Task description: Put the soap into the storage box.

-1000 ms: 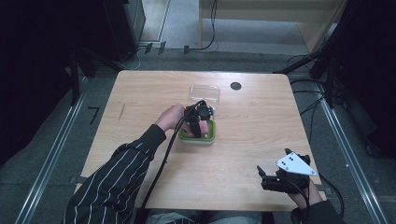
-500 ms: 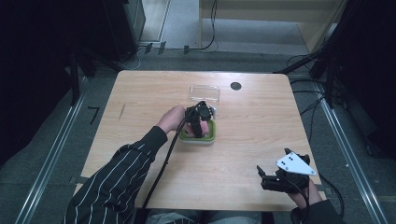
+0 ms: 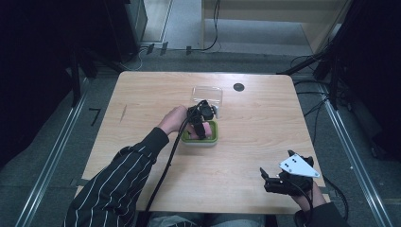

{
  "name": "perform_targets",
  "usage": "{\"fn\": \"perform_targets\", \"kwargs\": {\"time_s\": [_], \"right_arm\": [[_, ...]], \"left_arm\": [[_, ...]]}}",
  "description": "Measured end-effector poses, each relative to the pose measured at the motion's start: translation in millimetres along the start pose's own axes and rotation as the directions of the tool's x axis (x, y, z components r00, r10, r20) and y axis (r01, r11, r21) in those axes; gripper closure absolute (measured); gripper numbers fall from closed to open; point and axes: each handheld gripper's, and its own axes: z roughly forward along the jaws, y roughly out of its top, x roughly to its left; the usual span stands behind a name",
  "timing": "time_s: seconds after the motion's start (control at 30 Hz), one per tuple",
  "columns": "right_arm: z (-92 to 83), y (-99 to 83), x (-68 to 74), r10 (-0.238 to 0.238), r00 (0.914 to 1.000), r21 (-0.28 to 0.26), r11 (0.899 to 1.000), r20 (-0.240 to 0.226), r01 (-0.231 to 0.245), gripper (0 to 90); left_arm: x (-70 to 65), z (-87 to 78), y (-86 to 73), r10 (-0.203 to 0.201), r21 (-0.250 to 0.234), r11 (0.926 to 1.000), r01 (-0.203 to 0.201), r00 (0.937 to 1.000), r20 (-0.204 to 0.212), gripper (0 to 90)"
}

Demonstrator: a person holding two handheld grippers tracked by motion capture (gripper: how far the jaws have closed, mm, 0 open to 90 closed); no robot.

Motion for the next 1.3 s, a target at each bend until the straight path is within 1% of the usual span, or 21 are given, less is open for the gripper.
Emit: {"fn": "perform_targets", "kwargs": {"time_s": [0.07,0.13,0.2,0.23,0.3,0.37,0.43,0.47,0.5,0.53,0.63,0.7,0.8,0.9,0.93,0.97,1.07,1.13,1.17,1.3], "right_arm": [[-0.1,0.0,0.0,0.001,1.0000,0.000,1.000,0.001,-0.001,0.0],[-0.1,0.1,0.0,0.001,1.0000,0.000,1.000,0.000,-0.001,0.0],[-0.1,0.2,0.2,-0.003,1.0000,0.001,1.000,0.000,0.003,0.0],[-0.1,0.3,0.3,-0.004,1.0000,0.001,1.000,0.001,0.004,0.0],[-0.2,0.3,0.3,-0.004,1.0000,0.000,1.000,0.002,0.004,0.0],[-0.1,0.5,0.8,-0.002,1.0000,0.000,1.000,0.003,0.002,0.0],[0.4,0.7,1.2,-0.005,1.0000,-0.003,1.000,-0.001,0.005,0.0],[0.4,0.8,1.3,-0.005,1.0000,-0.001,1.000,-0.002,0.005,0.0],[0.6,0.9,1.4,-0.007,1.0000,-0.001,1.000,-0.001,0.007,0.0],[0.7,1.0,1.3,-0.008,1.0000,-0.002,1.000,-0.001,0.008,0.0],[1.1,1.3,1.5,-0.010,0.9999,-0.003,1.000,-0.004,0.010,0.0],[1.2,1.6,1.7,-0.011,0.9999,-0.002,1.000,-0.003,0.011,0.0],[1.6,1.8,1.5,-0.015,0.9999,-0.004,1.000,-0.005,0.015,0.0],[1.8,2.1,1.7,-0.014,0.9999,-0.004,1.000,-0.007,0.014,0.0],[1.9,2.2,1.8,-0.013,0.9999,-0.004,1.000,-0.008,0.013,0.0],[2.0,2.3,2.1,-0.010,0.9999,-0.005,1.000,-0.008,0.010,0.0],[2.2,2.5,2.1,-0.012,0.9999,-0.007,1.000,-0.010,0.012,0.0],[2.4,2.6,2.0,-0.014,0.9998,-0.009,1.000,-0.012,0.014,0.0],[2.4,2.7,2.1,-0.014,0.9998,-0.009,1.000,-0.013,0.014,0.0],[2.7,3.1,2.3,-0.021,0.9997,-0.009,1.000,-0.014,0.021,0.0]], "left_arm": [[0.2,-1.3,-0.6,-0.008,-0.002,1.0000,0.008,0.9999,-0.007,27.4],[0.9,-4.2,-1.7,-0.009,0.009,0.9999,0.009,0.9999,-0.011,24.3],[0.8,-6.6,-2.8,-0.021,0.015,0.9997,0.021,0.9997,-0.016,18.0],[1.4,-8.1,-4.1,-0.025,0.011,0.9996,0.025,0.9996,-0.015,16.1],[2.2,-12.0,-5.7,-0.033,0.009,0.9994,0.033,0.9993,-0.017,14.5],[1.5,-14.4,-7.2,-0.048,0.012,0.9988,0.048,0.9985,-0.026,13.9],[1.7,-15.8,-8.1,-0.044,0.026,0.9987,0.044,0.9988,-0.020,13.5],[0.5,-15.9,-9.0,-0.052,0.027,0.9983,0.053,0.9983,-0.025,13.4],[0.5,-17.1,-9.5,-0.051,0.028,0.9983,0.052,0.9982,-0.030,13.2],[0.2,-18.4,-10.2,-0.060,0.030,0.9977,0.060,0.9979,-0.025,12.8],[-2.6,-21.3,-12.6,-0.057,0.033,0.9978,0.058,0.9976,-0.040,11.1],[-4.3,-23.7,-14.0,-0.066,0.039,0.9969,0.068,0.9969,-0.041,10.6],[-6.6,-25.8,-17.5,-0.075,0.054,0.9955,0.078,0.9954,-0.059,10.0],[-8.5,-26.0,-21.9,-0.083,0.060,0.9945,0.086,0.9952,-0.051,8.4],[-9.6,-25.2,-23.9,-0.091,0.054,0.9941,0.094,0.9945,-0.053,7.7],[-9.9,-25.5,-25.4,-0.090,0.068,0.9933,0.094,0.9947,-0.049,7.3],[-13.4,-23.9,-31.9,-0.097,0.083,0.9915,0.100,0.9946,-0.037,5.0],[-15.3,-23.2,-36.1,-0.092,0.098,0.9906,0.095,0.9953,-0.030,3.9],[-16.1,-23.1,-38.0,-0.092,0.104,0.9900,0.095,0.9953,-0.033,3.2],[-19.0,-24.3,-44.0,-0.101,0.102,0.9893,0.104,0.9944,-0.030,0.6]]}}
